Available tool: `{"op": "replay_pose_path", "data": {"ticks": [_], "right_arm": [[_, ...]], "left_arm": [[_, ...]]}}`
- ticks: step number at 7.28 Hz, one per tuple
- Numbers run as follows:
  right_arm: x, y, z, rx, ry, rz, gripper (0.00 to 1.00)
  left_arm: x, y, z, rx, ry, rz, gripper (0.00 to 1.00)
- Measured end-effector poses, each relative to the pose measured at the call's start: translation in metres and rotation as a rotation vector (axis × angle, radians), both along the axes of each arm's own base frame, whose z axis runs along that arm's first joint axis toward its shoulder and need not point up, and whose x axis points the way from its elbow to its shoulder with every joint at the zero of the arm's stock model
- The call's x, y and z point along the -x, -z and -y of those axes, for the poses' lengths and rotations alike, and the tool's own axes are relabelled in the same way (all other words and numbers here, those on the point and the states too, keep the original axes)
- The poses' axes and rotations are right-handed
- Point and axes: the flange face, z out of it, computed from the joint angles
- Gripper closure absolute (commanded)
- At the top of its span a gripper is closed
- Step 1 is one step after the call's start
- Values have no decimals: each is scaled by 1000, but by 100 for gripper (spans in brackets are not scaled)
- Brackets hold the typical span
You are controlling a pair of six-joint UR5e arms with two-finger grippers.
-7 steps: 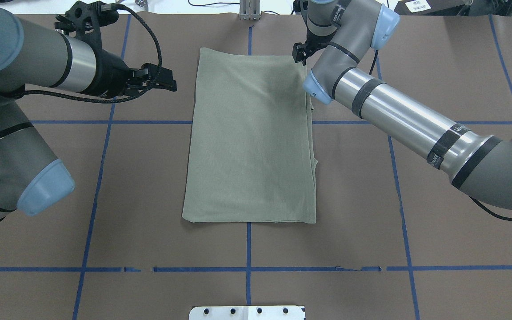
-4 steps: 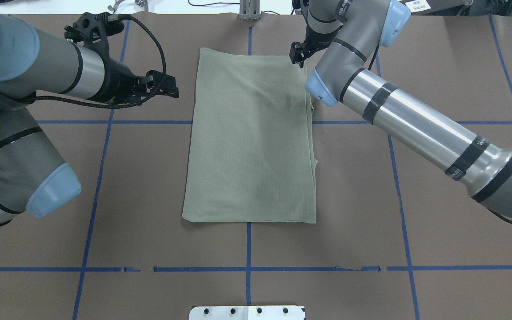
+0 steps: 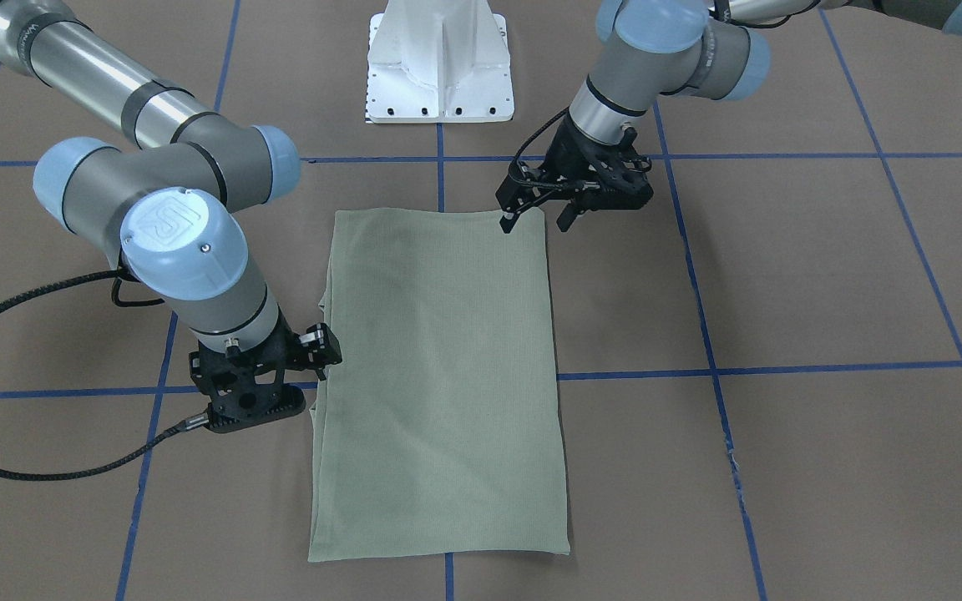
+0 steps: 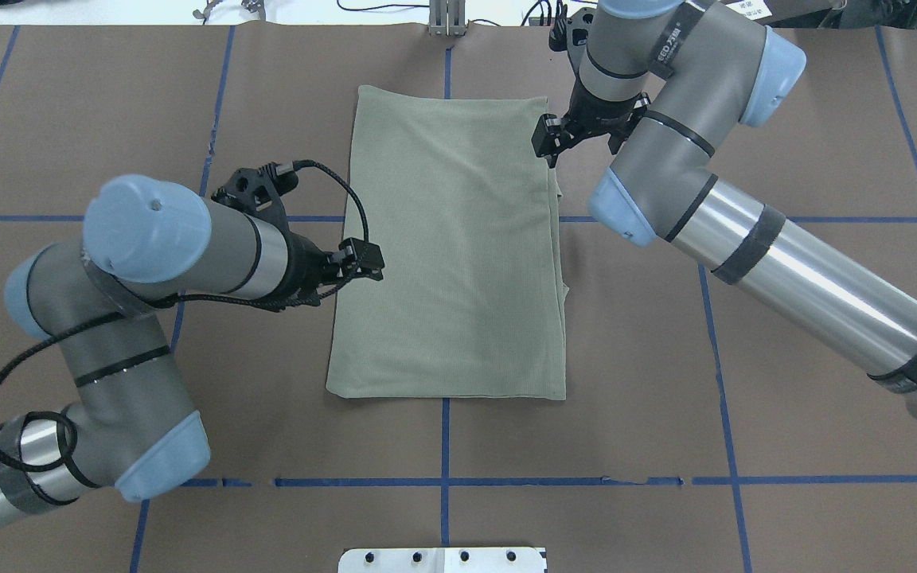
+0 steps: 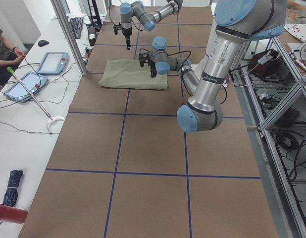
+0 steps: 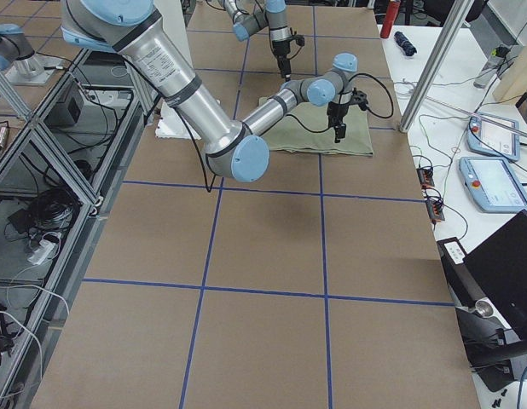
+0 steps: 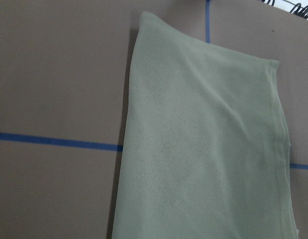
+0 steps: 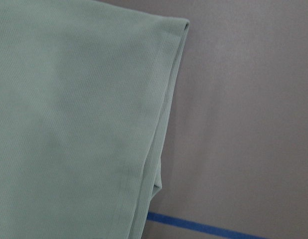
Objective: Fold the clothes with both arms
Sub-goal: 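Move the left gripper to the shirt's near edge while the right holds the side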
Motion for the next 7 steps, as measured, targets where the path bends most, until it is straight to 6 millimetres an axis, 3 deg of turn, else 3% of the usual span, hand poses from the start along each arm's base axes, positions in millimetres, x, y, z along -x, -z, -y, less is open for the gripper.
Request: {"op": "replay_pose_path", "data": {"ticks": [1,2,4,7], "right_arm": [[-3,1,-21,16,10,4,0],[-1,1,-34,30,18,1,0],[8,1,-45,52,20,-3,0],[11,-6,-47,62,20,-10,0]], "left_arm": [[-22,-3,-24,42,3,3,0],[-37,-9,-36,64,9,18,0],[-55,-29,-37,84,31,70,0],[-59,-43,-37,116,39,158,0]]}}
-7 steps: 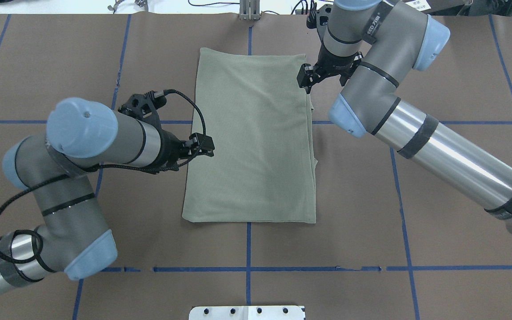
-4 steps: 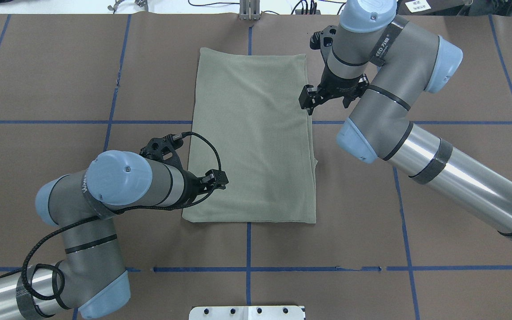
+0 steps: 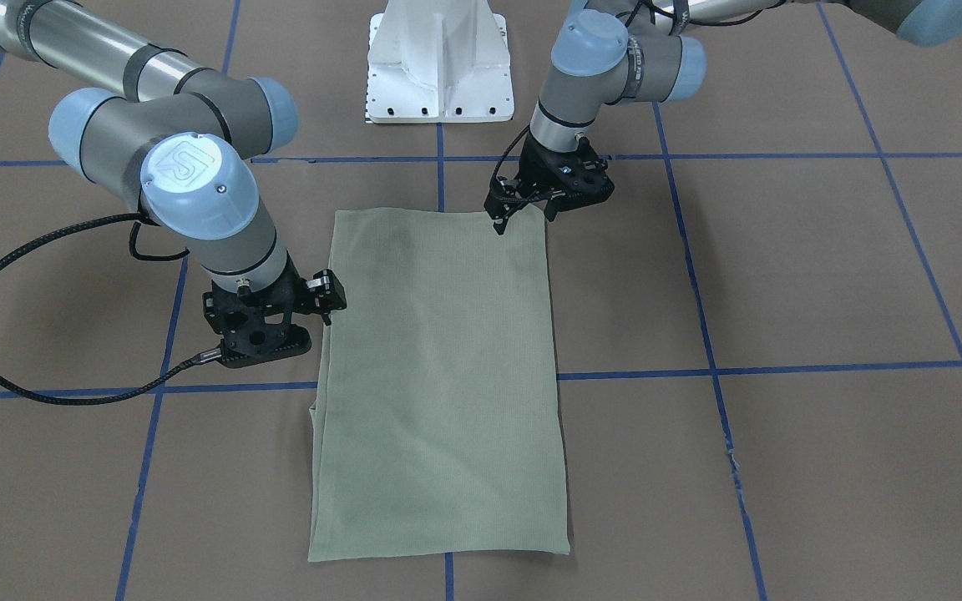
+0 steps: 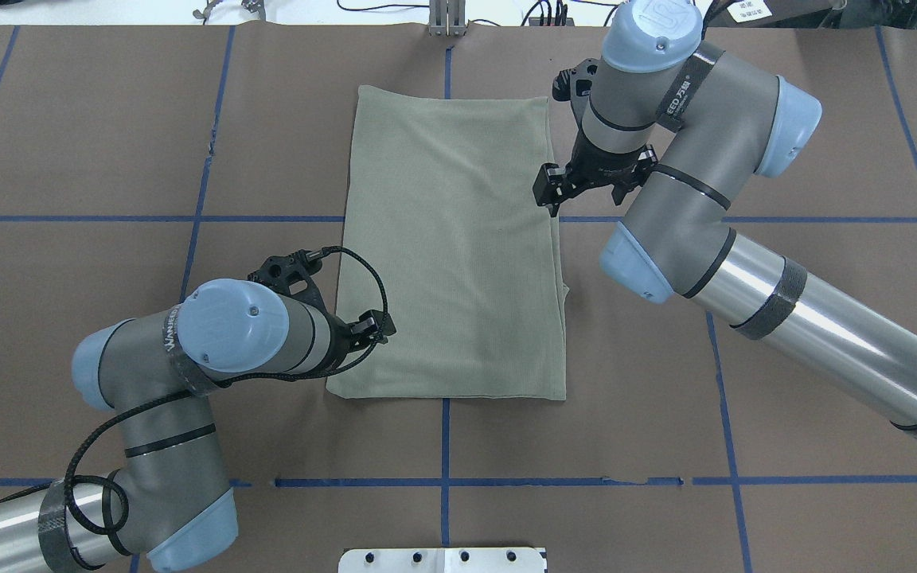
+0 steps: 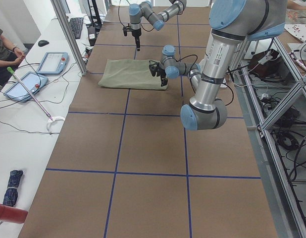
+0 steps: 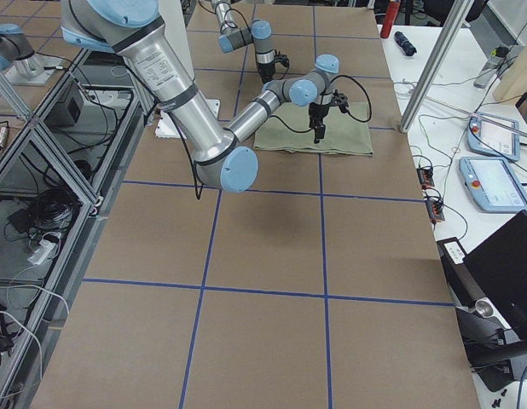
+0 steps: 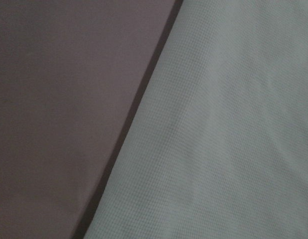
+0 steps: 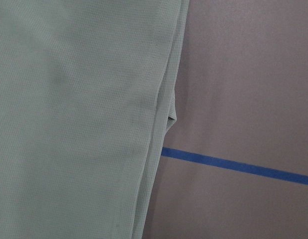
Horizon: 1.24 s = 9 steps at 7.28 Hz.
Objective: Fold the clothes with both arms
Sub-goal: 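Move the left gripper to the shirt's near edge while the right holds the side, then slide the right gripper along the folded side toward the robot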
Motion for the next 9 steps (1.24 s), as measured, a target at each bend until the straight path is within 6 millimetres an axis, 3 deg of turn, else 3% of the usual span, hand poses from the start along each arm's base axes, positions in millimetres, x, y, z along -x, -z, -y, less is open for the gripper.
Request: {"op": "replay_pose_path", "data": {"ticks": [4,7,9], "right_arm": [[0,-5,0,4,1,-3,0],[0,-7,0,5,0,-6,0],[0,-9,0,6,1,-7,0]], "left_arm": [[-14,-15,-14,11,-25,38,3],[-17,-20,-15,14,-27,47,19],[-17,-20,-14,14,-25,48,41]]}}
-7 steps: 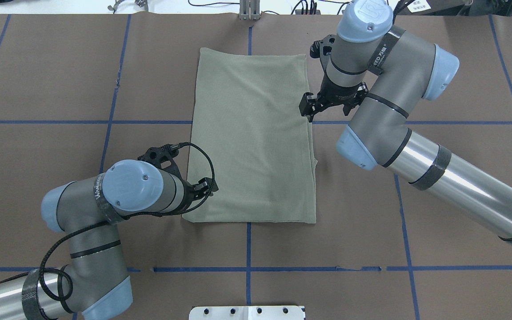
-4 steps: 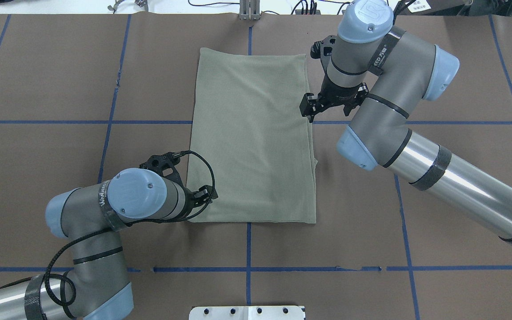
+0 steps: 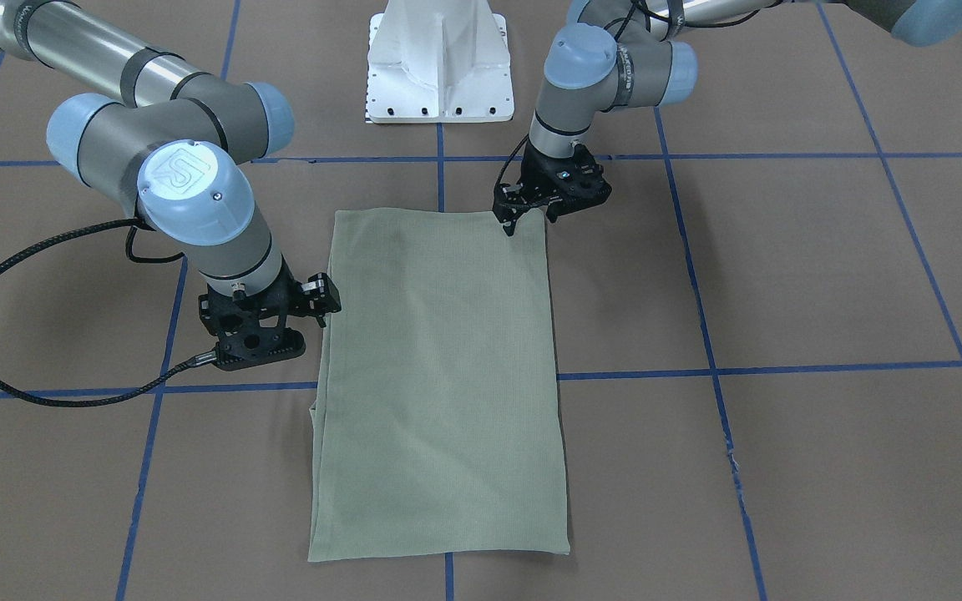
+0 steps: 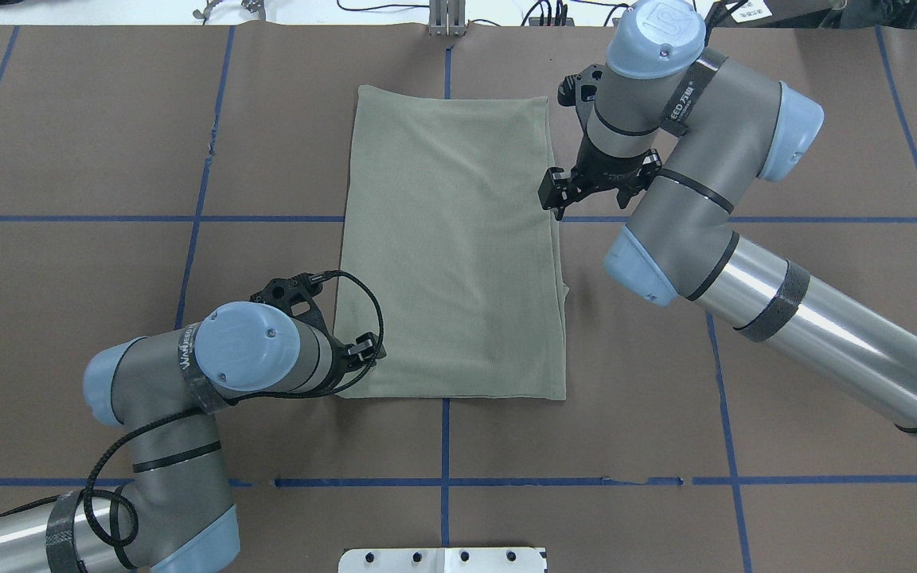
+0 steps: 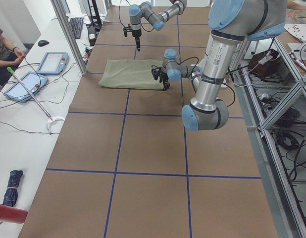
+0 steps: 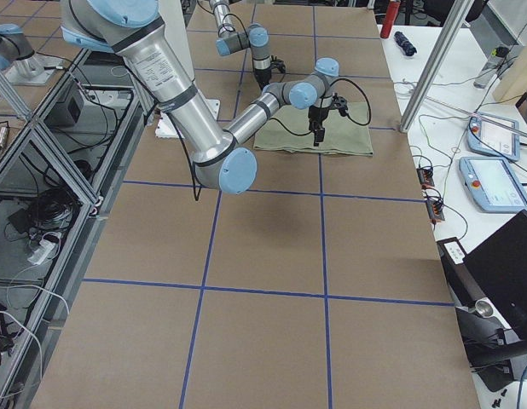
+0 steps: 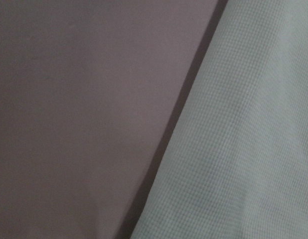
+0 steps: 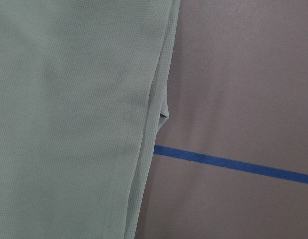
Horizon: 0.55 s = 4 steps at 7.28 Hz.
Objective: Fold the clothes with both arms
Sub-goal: 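Slide the right gripper along the folded side toward the robot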
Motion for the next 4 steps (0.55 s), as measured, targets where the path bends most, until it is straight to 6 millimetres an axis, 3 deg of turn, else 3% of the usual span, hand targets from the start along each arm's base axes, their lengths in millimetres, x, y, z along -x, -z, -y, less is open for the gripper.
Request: {"op": "replay_pose_path", "data": {"ticks": [3,4], "right_arm": [[-1,-3,0,0,1,-4,0],[-1,-4,0,0,1,-5,0]], "left_arm": [[0,2,0,-9,0,-3,74],[0,3,0,-12,0,-6,92]]}}
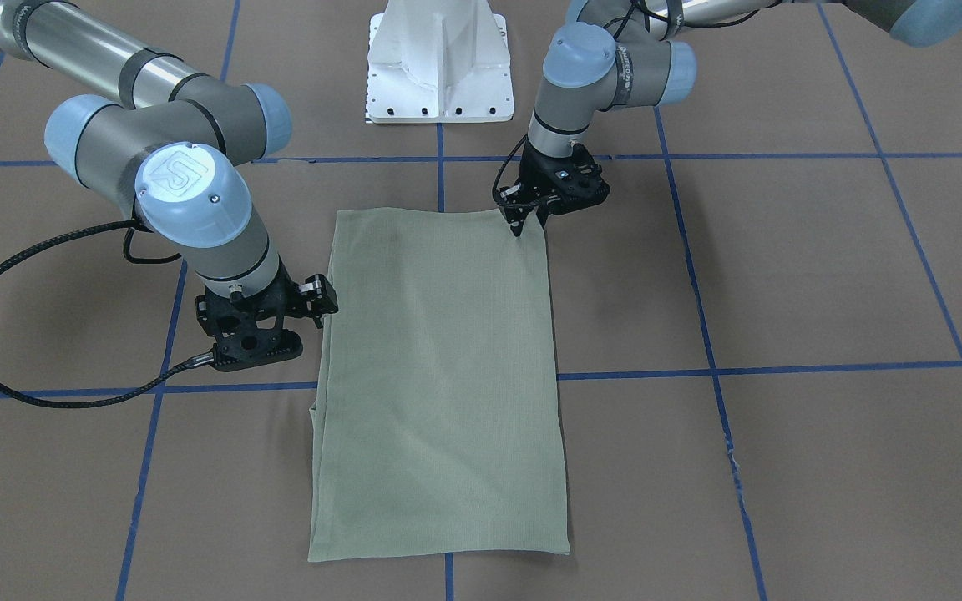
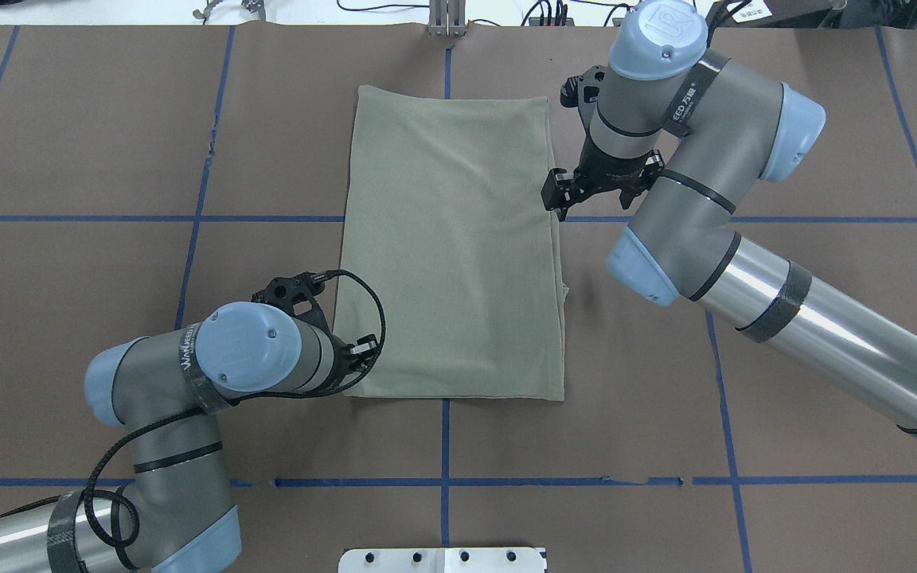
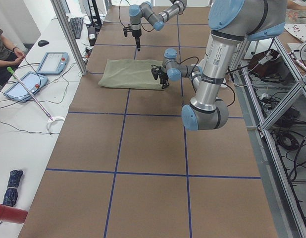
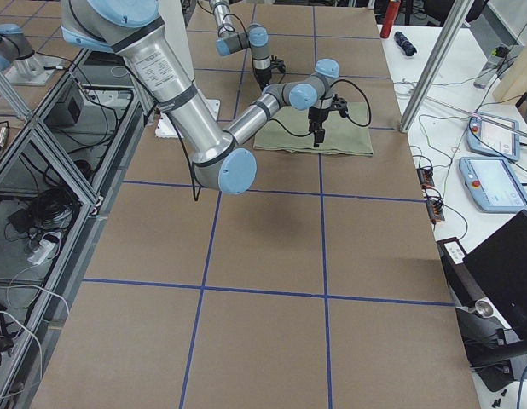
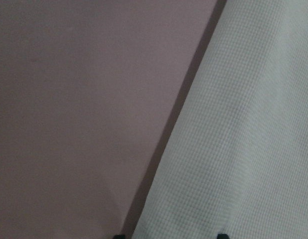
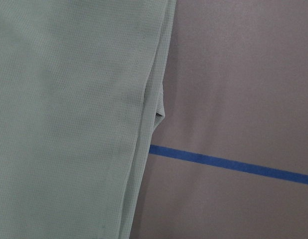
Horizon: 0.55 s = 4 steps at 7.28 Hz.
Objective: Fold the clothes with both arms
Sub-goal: 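Slide the right gripper along the folded side toward the robot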
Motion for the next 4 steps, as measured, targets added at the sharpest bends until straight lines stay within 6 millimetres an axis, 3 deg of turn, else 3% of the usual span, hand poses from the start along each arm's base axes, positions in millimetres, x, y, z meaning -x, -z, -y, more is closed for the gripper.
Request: {"op": "replay_pose_path", "data": {"ticks": [1,4], "right_arm": [[0,-1,0,1,0,-2,0],[-2,-8,-2,9,-3,-6,0]], "left_arm": [[0,2,0,-2,0,-3,100],[7,14,-3,-10,1,-28,100]]}}
